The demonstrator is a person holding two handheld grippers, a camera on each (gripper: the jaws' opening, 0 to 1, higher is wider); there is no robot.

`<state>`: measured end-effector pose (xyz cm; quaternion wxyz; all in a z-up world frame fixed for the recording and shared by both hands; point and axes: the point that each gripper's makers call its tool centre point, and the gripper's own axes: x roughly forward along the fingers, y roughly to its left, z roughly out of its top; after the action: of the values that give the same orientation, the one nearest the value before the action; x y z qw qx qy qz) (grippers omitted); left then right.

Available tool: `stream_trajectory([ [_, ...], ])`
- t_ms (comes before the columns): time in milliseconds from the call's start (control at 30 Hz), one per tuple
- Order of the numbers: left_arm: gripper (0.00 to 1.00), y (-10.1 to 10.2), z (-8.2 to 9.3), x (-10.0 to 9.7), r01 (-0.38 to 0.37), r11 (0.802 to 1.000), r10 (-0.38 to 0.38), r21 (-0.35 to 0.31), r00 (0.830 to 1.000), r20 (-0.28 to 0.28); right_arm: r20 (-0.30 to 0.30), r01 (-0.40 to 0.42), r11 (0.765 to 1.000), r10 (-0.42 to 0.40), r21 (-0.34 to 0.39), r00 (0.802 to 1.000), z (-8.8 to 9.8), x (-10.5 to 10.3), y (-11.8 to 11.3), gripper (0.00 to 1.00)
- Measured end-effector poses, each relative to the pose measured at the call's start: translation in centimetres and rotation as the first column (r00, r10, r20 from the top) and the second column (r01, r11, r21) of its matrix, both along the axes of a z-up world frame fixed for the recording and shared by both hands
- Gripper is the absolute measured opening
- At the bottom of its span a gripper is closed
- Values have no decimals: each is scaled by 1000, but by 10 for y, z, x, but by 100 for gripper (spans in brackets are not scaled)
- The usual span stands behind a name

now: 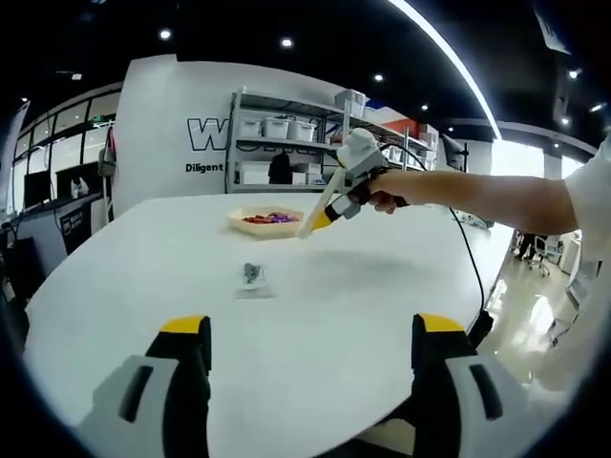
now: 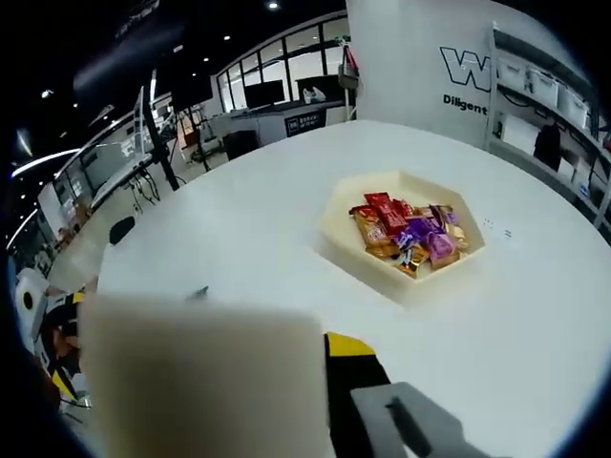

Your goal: Place the target food into the container with the food tongs after gripping and lifting it, then release it inside without dropping or visibly crushing the food.

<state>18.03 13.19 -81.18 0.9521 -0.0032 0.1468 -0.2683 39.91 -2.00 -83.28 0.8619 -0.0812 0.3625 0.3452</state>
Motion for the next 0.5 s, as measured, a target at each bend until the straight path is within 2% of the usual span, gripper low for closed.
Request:
stream_trajectory([
  [167, 86, -5, 1, 2, 12, 1000, -12, 3, 1000, -2, 17, -11, 1000, 11, 20, 1000, 6, -12, 5, 0],
  [367, 85, -19, 6, 5, 55, 999, -55, 5, 998, 10, 21, -11, 1000, 10, 28, 1000, 3, -19, 0, 0],
  [500, 85, -28, 10, 9, 93, 995, -93, -28, 996, 14, 21, -10, 999, 9, 48, 1000, 5, -31, -2, 0],
])
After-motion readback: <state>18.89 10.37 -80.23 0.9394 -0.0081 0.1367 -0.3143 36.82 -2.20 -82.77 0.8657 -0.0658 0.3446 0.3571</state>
